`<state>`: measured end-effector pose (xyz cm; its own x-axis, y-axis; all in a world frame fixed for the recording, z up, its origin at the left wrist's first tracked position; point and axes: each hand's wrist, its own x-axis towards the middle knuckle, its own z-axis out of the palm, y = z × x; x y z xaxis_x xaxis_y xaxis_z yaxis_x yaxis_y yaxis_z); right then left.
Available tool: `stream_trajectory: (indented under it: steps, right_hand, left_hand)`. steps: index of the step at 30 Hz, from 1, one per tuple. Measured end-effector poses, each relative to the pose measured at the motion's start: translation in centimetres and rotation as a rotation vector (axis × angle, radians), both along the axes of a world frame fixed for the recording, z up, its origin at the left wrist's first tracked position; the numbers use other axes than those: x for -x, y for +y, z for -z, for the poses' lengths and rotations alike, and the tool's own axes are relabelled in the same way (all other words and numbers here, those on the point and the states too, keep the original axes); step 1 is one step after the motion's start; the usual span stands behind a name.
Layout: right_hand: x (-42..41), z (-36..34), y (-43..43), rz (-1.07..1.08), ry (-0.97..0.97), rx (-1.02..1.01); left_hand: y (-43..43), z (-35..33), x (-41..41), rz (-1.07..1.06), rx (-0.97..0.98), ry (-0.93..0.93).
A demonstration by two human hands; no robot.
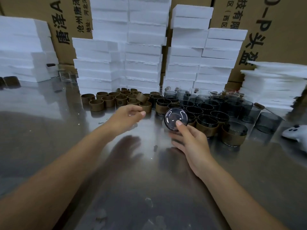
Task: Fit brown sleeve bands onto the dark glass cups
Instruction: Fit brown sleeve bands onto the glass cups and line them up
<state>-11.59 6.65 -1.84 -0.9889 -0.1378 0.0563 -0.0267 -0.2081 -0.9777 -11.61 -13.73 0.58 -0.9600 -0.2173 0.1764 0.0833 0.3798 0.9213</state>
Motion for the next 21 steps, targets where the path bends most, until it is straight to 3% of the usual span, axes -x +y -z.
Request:
stream_trajectory:
  steps: [5, 8, 16, 19, 21]
  right_hand:
    - [0.4, 0.8, -0.1, -0.022, 0.056, -0.03]
    - [0.6, 1.1, -0.3, -0.032, 0.045, -0.018]
    - [1.0, 1.7, -0.4, -0.046, 0.083, -0.107]
    - [0.9, 1.5, -0.3, -0.049, 0.082, -0.107]
    - [0.9, 1.4, -0.3, -0.05, 0.073, -0.098]
  left_hand:
    - [-6.7, 0.4, 2.5, -0.436, 0.464, 0.028]
    - [-10.5, 0.9, 3.6, -0.536, 0.706, -0.12]
    - [-12.6, 2.1, 5.8, -0.521, 0.921, -0.226]
    - [-12.3, 2.4, 5.8, -0.527, 0.92, -0.174]
    - [-12.0, 2.5, 5.5, -0.543, 0.82, -0.132]
